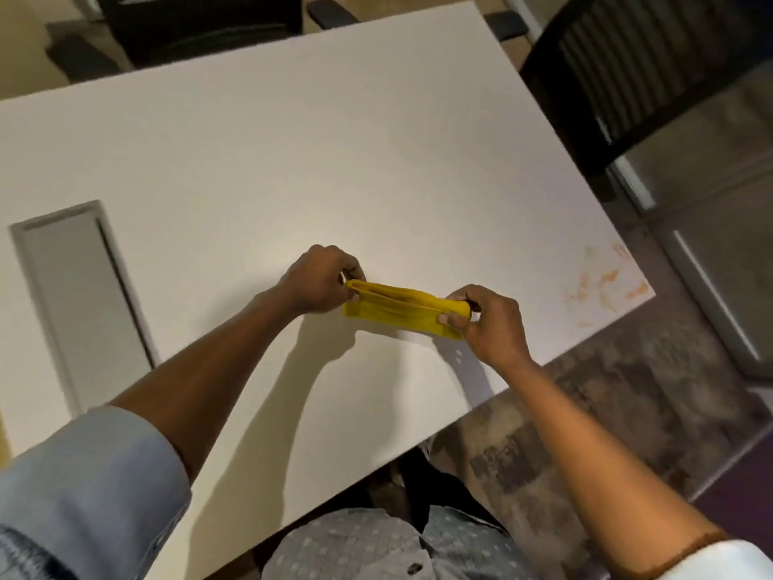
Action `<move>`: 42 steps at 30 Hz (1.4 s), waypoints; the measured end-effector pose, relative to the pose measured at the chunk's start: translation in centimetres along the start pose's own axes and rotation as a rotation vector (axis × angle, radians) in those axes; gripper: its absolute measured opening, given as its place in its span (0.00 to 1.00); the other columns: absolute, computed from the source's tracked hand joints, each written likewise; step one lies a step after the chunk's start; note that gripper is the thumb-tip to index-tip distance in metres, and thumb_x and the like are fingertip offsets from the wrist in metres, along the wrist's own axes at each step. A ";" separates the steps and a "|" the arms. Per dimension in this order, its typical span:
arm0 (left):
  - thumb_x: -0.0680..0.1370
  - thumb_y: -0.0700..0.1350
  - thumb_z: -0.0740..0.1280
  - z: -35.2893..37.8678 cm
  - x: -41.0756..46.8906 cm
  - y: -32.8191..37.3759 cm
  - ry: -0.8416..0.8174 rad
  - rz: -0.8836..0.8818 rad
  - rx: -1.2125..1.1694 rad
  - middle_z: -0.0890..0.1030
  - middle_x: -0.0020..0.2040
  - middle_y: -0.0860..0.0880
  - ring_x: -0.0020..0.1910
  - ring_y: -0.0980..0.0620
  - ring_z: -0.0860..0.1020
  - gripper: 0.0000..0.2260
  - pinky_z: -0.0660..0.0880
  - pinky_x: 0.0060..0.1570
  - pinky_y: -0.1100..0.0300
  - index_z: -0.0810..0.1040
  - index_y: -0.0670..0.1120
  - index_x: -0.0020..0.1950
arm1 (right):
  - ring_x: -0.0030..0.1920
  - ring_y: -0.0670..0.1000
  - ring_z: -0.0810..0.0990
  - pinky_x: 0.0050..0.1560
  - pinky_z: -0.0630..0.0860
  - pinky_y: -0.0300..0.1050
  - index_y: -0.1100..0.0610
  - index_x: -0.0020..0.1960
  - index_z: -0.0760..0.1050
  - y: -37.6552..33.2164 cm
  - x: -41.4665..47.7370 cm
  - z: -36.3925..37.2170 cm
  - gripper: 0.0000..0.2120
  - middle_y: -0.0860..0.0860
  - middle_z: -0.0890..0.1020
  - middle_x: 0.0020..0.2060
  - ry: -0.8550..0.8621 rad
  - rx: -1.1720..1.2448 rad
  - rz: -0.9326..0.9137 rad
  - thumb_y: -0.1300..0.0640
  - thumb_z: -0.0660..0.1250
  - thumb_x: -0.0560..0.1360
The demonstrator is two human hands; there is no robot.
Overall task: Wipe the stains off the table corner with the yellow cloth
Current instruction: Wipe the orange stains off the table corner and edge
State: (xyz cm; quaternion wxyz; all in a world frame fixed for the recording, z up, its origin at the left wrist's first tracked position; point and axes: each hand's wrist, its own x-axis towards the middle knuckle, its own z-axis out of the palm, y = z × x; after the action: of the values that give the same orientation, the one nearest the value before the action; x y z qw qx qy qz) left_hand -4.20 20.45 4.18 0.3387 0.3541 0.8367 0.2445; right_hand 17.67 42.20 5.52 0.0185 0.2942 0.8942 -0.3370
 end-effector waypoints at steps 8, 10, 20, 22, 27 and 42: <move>0.76 0.37 0.73 6.7 5.2 12.2 -0.127 0.100 0.144 0.89 0.47 0.50 0.39 0.47 0.88 0.09 0.84 0.54 0.47 0.87 0.50 0.49 | 0.43 0.52 0.83 0.43 0.79 0.50 0.52 0.49 0.85 10.3 -5.6 -5.2 0.07 0.49 0.87 0.43 0.177 0.058 0.171 0.61 0.77 0.74; 0.74 0.35 0.72 8.4 6.4 15.1 -0.106 0.094 0.153 0.89 0.42 0.46 0.41 0.45 0.89 0.11 0.85 0.54 0.47 0.88 0.48 0.50 | 0.45 0.54 0.83 0.43 0.78 0.49 0.53 0.50 0.85 12.6 -6.2 -6.4 0.07 0.49 0.85 0.45 0.217 0.081 0.214 0.62 0.76 0.74; 0.78 0.36 0.76 16.2 12.9 22.5 0.204 0.185 0.078 0.90 0.60 0.44 0.59 0.39 0.88 0.11 0.80 0.64 0.48 0.90 0.46 0.59 | 0.54 0.56 0.78 0.44 0.76 0.49 0.52 0.54 0.81 21.5 -4.7 -9.2 0.11 0.53 0.78 0.52 0.581 -0.200 0.072 0.62 0.74 0.73; 0.78 0.33 0.74 17.8 13.3 21.7 0.178 0.154 0.066 0.89 0.62 0.43 0.63 0.38 0.87 0.14 0.80 0.66 0.47 0.90 0.45 0.61 | 0.56 0.60 0.78 0.46 0.79 0.53 0.56 0.55 0.81 22.8 -4.8 -7.5 0.13 0.57 0.78 0.53 0.516 -0.250 0.038 0.66 0.70 0.72; 0.72 0.30 0.69 21.4 12.1 19.0 0.086 0.031 0.149 0.88 0.63 0.43 0.67 0.36 0.83 0.19 0.80 0.63 0.45 0.90 0.47 0.57 | 0.58 0.60 0.78 0.48 0.80 0.56 0.57 0.56 0.81 24.3 -7.2 -2.7 0.11 0.58 0.77 0.56 0.196 -0.265 -0.016 0.63 0.71 0.74; 0.75 0.55 0.45 19.4 13.5 17.1 0.052 0.149 0.292 0.70 0.82 0.35 0.84 0.34 0.66 0.40 0.68 0.79 0.39 0.75 0.34 0.77 | 0.86 0.60 0.51 0.81 0.60 0.62 0.52 0.83 0.59 21.7 0.4 -0.5 0.32 0.55 0.54 0.85 -0.005 -0.367 -0.295 0.51 0.65 0.82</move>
State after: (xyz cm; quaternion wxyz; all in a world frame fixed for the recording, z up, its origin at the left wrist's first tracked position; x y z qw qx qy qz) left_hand 10.48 44.73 -2.68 0.2427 0.4541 0.8434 0.1536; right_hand 29.11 55.70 -7.04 0.0244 0.1512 0.9737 -0.1685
